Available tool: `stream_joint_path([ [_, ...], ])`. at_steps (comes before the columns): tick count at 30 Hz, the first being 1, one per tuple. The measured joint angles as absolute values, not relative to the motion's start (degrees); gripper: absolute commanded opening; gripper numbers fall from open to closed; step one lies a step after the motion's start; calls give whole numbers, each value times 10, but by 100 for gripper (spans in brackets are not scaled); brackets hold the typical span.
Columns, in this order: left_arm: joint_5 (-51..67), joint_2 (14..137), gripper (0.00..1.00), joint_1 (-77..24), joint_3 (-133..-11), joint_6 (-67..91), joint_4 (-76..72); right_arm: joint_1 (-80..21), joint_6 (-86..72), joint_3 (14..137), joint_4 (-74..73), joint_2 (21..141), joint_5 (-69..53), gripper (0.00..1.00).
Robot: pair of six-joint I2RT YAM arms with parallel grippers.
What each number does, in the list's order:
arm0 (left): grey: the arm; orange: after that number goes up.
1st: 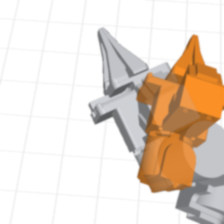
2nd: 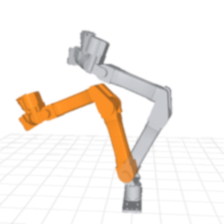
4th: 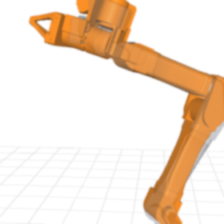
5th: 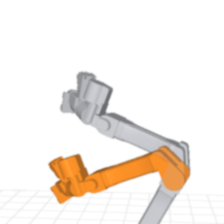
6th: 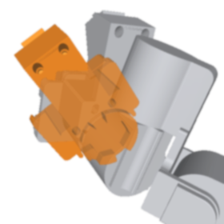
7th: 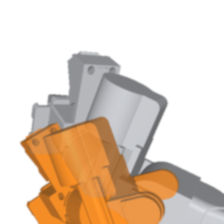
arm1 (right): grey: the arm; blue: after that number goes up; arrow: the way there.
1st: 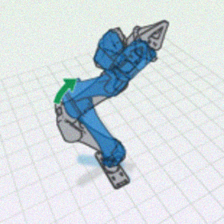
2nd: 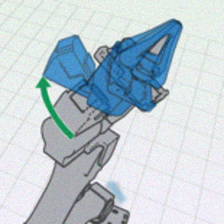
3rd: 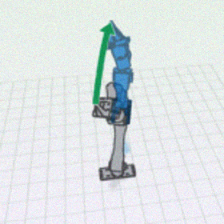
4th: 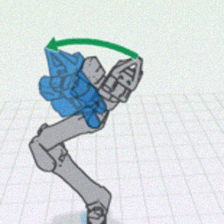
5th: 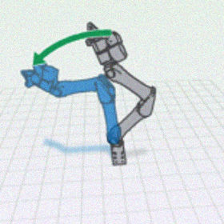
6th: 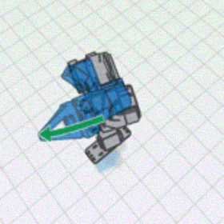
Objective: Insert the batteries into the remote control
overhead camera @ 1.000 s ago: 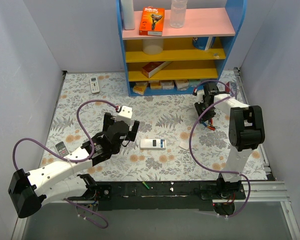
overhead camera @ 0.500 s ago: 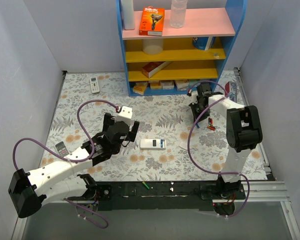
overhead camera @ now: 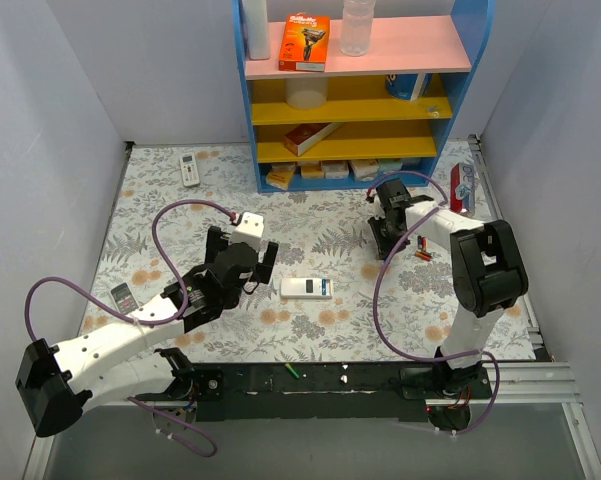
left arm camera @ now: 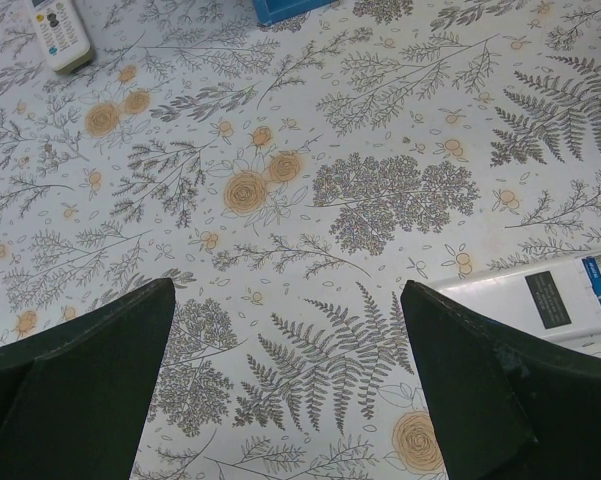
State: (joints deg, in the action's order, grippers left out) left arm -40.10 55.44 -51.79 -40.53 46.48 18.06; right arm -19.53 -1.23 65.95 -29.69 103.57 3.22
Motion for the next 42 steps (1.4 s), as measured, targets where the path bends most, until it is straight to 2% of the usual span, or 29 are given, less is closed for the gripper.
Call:
stream_joint_path([
  [6,-401,552,98,-518,-405,467,182,-195,-19,631,-299,1013,37,29],
  [11,-401,552,98,-518,-405,469,185,-195,-23,616,-298,1001,39,24],
  [12,-401,552,98,-518,-405,469,185,-195,-24,615,-298,1001,39,22],
  [15,-400,552,98,-518,-405,469,187,-196,-26,612,-296,998,40,9],
  [18,-394,552,98,-518,-405,469,190,-199,-28,607,-294,994,42,1],
  [24,-353,552,98,-518,-405,462,189,-220,-30,583,-304,967,37,1],
  [34,-243,577,98,-516,-397,428,166,-328,-70,575,-333,878,-71,1],
  [42,-183,588,98,-516,-384,461,123,-376,-155,575,-331,871,-142,1],
])
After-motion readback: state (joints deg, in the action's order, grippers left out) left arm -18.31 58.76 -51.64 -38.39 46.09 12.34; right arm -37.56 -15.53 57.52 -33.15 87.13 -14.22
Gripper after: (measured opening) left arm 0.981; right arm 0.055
